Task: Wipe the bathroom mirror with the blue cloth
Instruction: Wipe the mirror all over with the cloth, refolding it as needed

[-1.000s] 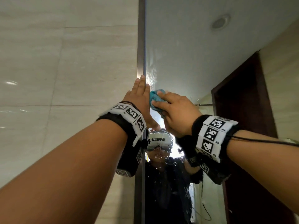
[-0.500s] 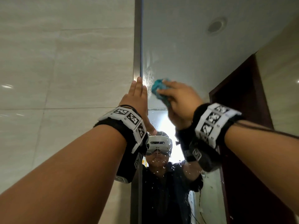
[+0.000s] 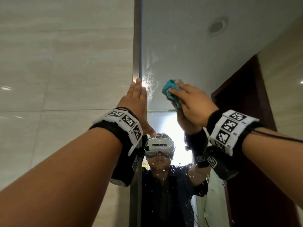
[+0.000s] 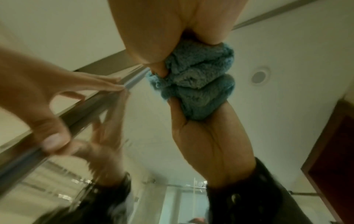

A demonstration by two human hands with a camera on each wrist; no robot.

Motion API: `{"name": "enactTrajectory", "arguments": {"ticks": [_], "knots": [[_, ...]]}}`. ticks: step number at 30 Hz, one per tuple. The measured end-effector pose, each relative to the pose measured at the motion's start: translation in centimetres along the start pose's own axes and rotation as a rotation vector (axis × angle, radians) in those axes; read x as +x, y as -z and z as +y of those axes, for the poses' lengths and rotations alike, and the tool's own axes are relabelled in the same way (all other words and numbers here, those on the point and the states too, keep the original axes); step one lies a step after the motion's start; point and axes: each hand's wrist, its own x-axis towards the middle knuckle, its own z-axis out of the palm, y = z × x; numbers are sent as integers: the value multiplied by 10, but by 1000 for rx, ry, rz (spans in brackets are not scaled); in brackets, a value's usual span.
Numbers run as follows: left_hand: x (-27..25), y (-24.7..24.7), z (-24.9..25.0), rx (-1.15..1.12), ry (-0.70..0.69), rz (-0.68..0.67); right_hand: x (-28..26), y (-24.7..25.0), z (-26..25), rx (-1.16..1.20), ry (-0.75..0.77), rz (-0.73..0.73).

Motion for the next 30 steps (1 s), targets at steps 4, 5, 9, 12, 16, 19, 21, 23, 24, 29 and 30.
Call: {"name": "enactTrajectory", "arguments": {"ticks": [4, 5, 9, 12, 16, 19, 21, 23, 24, 29, 30], "knots": [[0, 0, 0, -4, -1, 4, 2, 21, 13, -143, 30, -21], [0, 0, -1, -7, -4, 7, 6, 27, 19, -221, -8, 18], [0, -1, -2, -21, -6, 2, 8, 24, 24, -90, -161, 93], [-1, -2, -2, -20, -5, 5, -13, -2, -11, 22, 46, 34], [-1, -2, -1, -17, -6, 0, 2, 0, 3, -6, 41, 74], [0, -2, -3, -18, -10, 3, 25, 19, 36, -29, -252, 170], [0, -4, -4, -25, -15, 5, 20, 14, 27, -75, -256, 154], [0, -4, -4, -34, -15, 9, 0, 1, 0, -75, -121, 131], [0, -4, -4, -32, -16, 8, -13, -6, -13, -77, -24, 117], [0, -1, -2, -16, -5, -3, -16, -6, -11, -85, 90, 31], [0, -1, -1, -14, -3, -3, -5, 0, 4, -67, 2, 72]]}}
